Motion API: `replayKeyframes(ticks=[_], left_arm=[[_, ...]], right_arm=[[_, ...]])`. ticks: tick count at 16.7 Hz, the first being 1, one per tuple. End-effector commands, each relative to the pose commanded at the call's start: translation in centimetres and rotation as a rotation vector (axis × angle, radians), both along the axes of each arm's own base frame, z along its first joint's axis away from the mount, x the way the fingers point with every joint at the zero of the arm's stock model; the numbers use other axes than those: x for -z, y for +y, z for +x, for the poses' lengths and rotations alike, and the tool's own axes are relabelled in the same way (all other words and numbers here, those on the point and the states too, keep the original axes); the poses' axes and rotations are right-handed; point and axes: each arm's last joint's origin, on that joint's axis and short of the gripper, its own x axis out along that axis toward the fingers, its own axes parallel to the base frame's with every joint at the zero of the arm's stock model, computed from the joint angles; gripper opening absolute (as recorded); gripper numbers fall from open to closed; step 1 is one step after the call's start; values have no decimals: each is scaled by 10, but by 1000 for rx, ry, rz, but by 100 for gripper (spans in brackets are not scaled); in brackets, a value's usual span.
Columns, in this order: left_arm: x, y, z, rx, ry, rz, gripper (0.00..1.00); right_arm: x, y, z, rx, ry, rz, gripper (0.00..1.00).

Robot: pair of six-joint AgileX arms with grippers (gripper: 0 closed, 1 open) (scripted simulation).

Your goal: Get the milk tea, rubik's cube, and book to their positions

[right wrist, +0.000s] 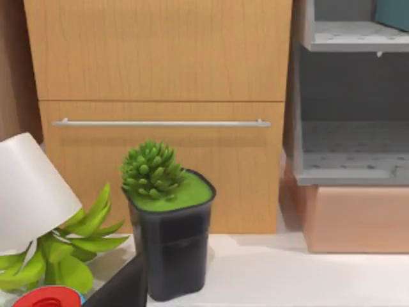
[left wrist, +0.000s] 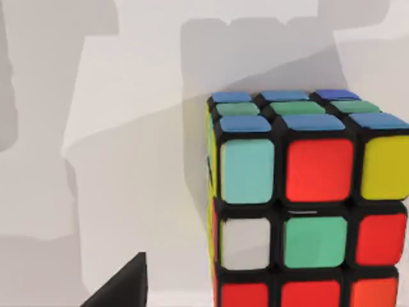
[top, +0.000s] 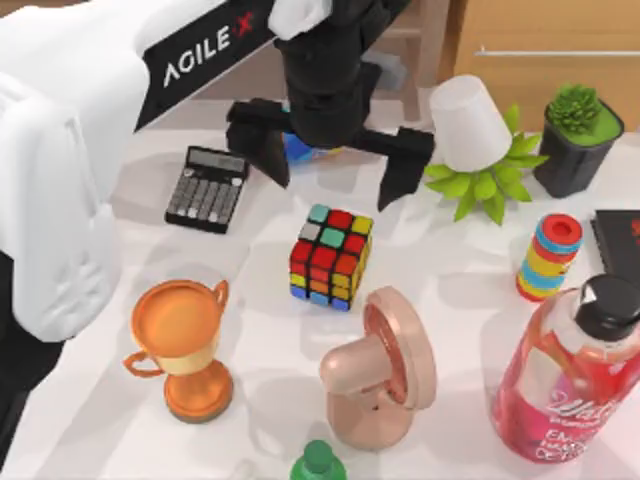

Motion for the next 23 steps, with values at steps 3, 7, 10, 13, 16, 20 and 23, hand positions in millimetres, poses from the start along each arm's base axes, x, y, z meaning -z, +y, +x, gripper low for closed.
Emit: replayKeyframes(ticks=[3, 7, 10, 13, 16, 20, 23], left_arm=[[6, -6, -6, -14, 52, 56, 100], [6, -7, -6, -15, 57, 61, 100], [10, -6, -5, -17, 56, 60, 100], [29, -7, -5, -15, 57, 62, 100], [54, -7, -5, -15, 57, 61, 100], [66, -7, -6, -15, 57, 61, 100], [66, -7, -6, -15, 57, 61, 92]], right_arm=[[0, 0, 0, 0, 0, 0, 100], [0, 0, 0, 0, 0, 0, 100], [0, 0, 0, 0, 0, 0, 100], [0, 0, 0, 0, 0, 0, 100], [0, 0, 0, 0, 0, 0, 100], [0, 0, 0, 0, 0, 0, 100], [0, 0, 0, 0, 0, 0, 100]])
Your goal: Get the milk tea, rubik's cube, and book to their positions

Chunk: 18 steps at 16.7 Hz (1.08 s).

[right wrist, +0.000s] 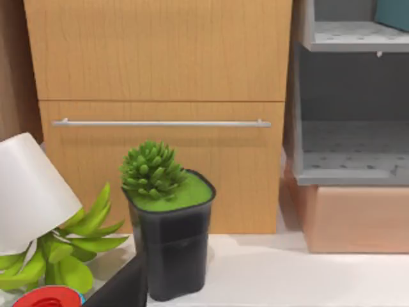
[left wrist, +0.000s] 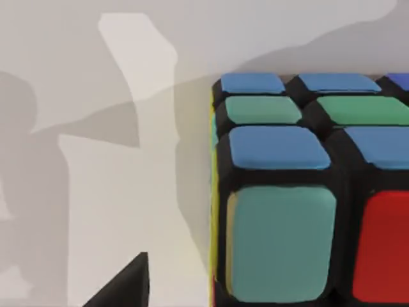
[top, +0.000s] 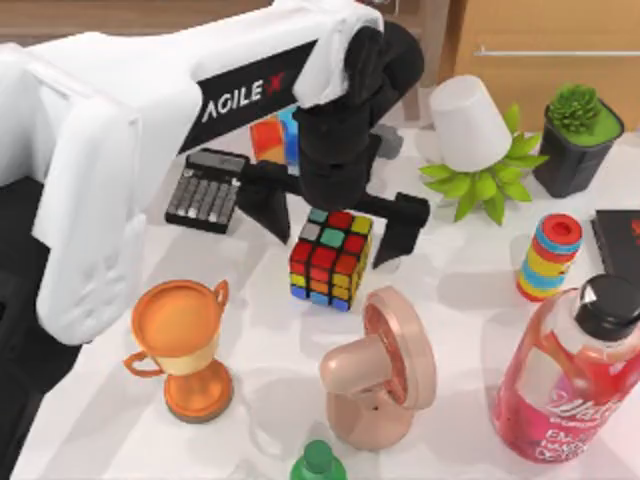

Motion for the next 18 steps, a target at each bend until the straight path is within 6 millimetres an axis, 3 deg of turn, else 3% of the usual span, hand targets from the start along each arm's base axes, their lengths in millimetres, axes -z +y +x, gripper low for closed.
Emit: replayKeyframes(ticks=[12, 18], left_arm=[[0, 0, 0, 0, 0, 0, 2], [0, 0, 0, 0, 0, 0, 0]], right_arm=[[0, 0, 0, 0, 0, 0, 100], [0, 0, 0, 0, 0, 0, 100]])
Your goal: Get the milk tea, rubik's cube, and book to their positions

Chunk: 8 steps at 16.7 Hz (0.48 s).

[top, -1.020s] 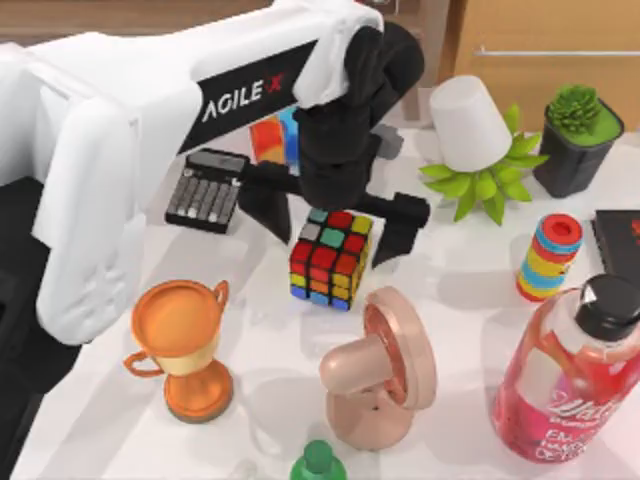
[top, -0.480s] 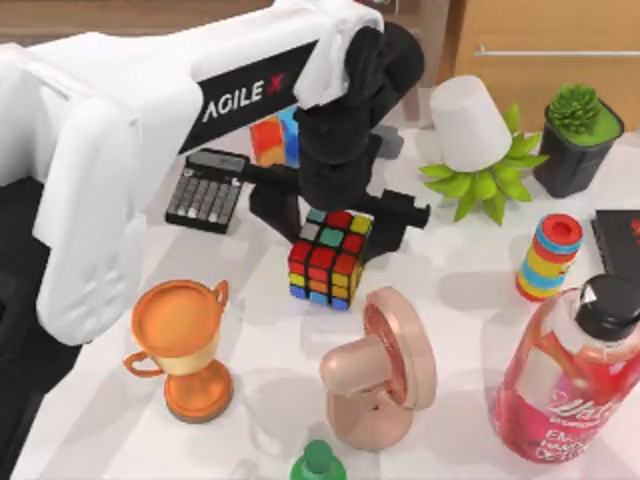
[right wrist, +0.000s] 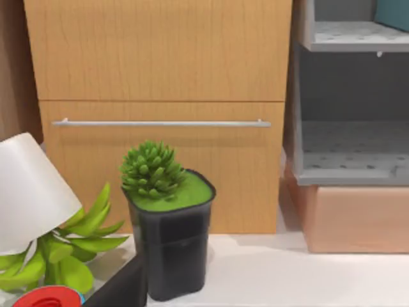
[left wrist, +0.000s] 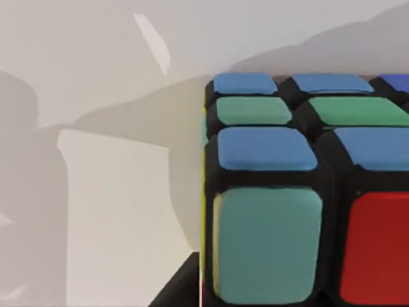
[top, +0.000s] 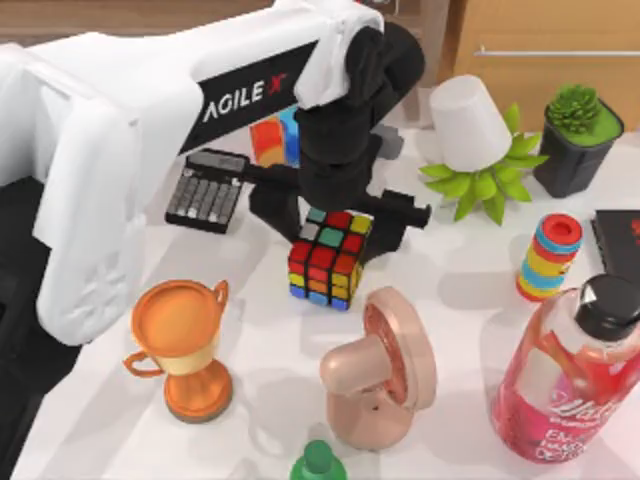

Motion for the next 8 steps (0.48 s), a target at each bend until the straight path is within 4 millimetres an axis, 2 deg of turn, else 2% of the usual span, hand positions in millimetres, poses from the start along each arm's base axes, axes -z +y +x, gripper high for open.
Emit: replayKeyframes(ticks=[4, 8], left_arm=[[-1, 0, 0, 0, 0, 0, 0], [-21, 0, 1, 0, -1, -1, 0]], right_arm=[[0, 0, 0, 0, 0, 0, 100], [0, 0, 0, 0, 0, 0, 100]])
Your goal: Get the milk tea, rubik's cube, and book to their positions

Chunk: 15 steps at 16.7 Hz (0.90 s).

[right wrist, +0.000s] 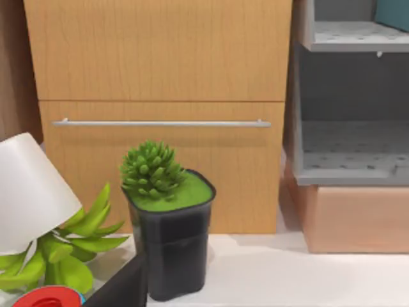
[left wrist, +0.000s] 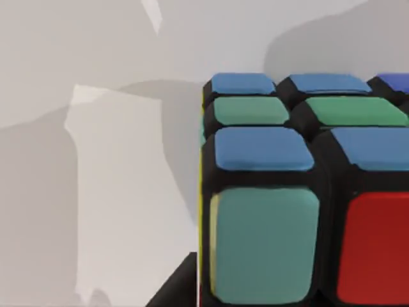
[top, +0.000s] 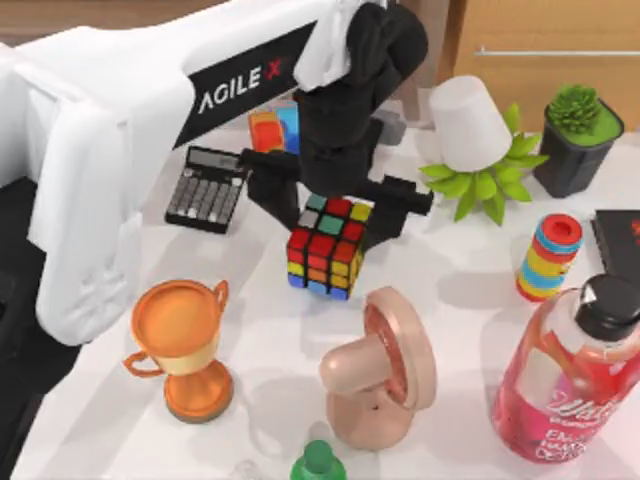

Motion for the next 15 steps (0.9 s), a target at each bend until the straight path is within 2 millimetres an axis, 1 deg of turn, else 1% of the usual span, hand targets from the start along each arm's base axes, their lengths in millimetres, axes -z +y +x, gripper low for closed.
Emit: replayKeyframes(ticks=[2, 7, 9, 10, 12, 15], left_arm=[[-8, 0, 0, 0, 0, 0, 0], [-7, 0, 0, 1, 2, 2, 0], [-17, 2, 0, 5, -34, -20, 0], [-26, 4, 0, 8, -70, -42, 0], [-52, 11, -1, 11, -175, -106, 0], [-106, 32, -4, 1, -401, -232, 0]], right_arm=[[0, 0, 0, 0, 0, 0, 100], [0, 0, 0, 0, 0, 0, 100], [0, 0, 0, 0, 0, 0, 100], [0, 0, 0, 0, 0, 0, 100], [0, 0, 0, 0, 0, 0, 100], [0, 0, 0, 0, 0, 0, 100]])
